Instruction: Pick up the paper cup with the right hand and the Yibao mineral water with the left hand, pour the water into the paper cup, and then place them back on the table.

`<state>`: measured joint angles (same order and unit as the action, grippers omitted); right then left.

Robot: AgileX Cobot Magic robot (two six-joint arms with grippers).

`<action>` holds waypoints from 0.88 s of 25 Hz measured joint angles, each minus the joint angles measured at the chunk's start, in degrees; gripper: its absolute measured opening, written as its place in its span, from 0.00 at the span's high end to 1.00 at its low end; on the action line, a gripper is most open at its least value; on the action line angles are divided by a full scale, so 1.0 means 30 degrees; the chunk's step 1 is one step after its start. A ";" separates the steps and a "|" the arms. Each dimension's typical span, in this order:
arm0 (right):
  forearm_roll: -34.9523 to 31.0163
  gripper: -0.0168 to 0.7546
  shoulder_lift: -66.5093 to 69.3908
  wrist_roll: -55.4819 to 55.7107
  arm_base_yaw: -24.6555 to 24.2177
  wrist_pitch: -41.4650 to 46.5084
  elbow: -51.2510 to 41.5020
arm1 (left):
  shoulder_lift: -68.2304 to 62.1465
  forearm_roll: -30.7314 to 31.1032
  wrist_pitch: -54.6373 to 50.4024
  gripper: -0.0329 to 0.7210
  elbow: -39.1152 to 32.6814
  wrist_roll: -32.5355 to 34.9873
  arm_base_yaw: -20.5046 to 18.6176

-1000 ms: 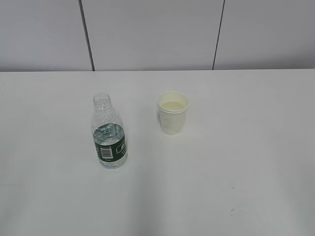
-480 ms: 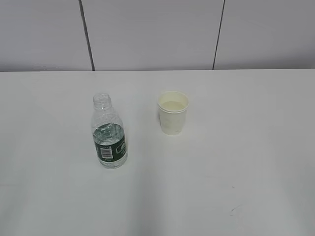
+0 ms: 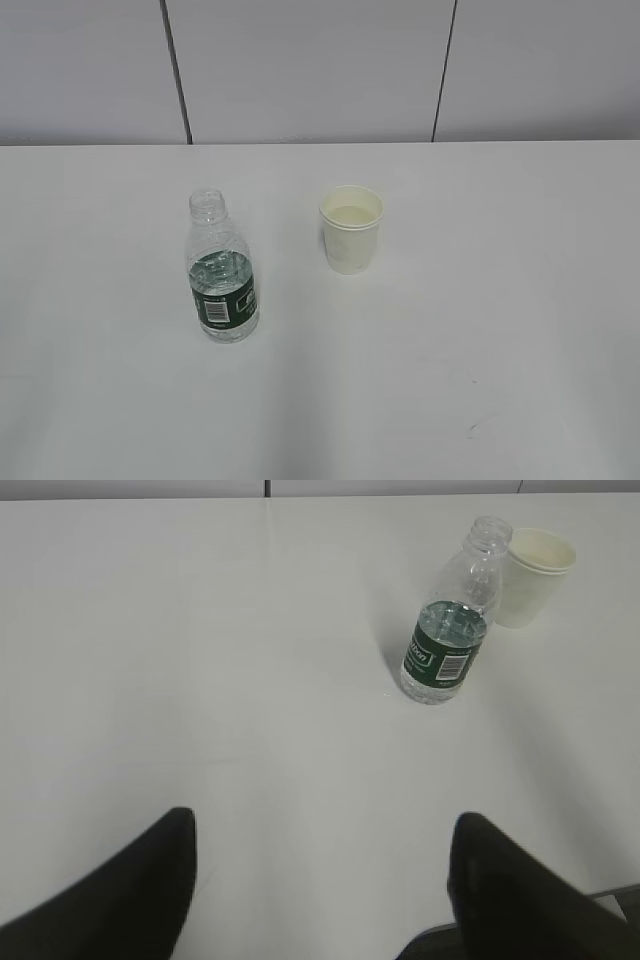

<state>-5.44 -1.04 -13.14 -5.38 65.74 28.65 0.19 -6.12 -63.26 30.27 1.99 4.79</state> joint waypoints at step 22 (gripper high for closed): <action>0.0000 0.24 0.0000 0.0035 0.0133 0.0000 0.0000 | 0.0000 0.0000 0.0000 0.31 0.0000 0.0000 0.0000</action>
<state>-5.44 -1.04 -13.03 -4.98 65.74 28.65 0.19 -6.12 -63.26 30.27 1.99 4.79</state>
